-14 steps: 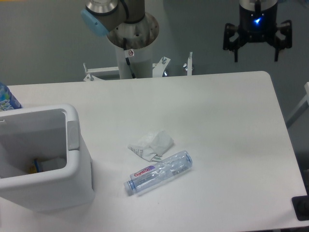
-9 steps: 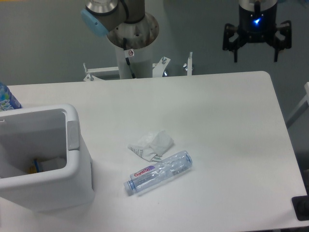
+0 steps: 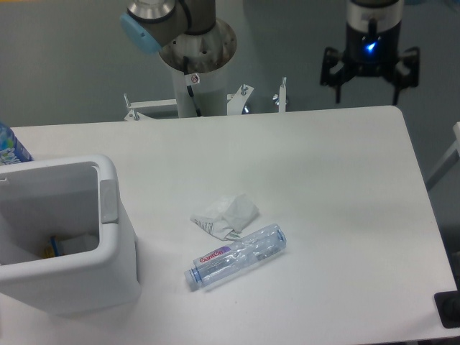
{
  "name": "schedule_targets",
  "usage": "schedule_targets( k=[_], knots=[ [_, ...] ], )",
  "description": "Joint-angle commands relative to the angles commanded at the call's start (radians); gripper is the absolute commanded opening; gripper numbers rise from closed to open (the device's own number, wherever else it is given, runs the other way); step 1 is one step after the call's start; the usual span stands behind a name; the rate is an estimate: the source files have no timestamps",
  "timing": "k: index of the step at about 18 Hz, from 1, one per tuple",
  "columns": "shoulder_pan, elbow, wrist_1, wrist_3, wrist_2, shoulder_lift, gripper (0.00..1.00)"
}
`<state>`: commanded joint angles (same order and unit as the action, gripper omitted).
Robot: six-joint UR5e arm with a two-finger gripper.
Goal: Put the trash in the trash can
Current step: 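Move the gripper from its raised pose down toward the crumpled tissue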
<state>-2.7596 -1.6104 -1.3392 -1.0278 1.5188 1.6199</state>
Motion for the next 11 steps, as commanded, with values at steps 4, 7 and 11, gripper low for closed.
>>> schedule_targets(
  k=[4,7,11],
  knots=[
    [0.024,-0.112,0.089,0.012,-0.009,-0.011,1.00],
    [0.077,-0.166,0.117,0.025,-0.011,0.006,1.00],
    [0.136,-0.238,0.117,0.025,-0.011,0.032,1.00]
  ],
)
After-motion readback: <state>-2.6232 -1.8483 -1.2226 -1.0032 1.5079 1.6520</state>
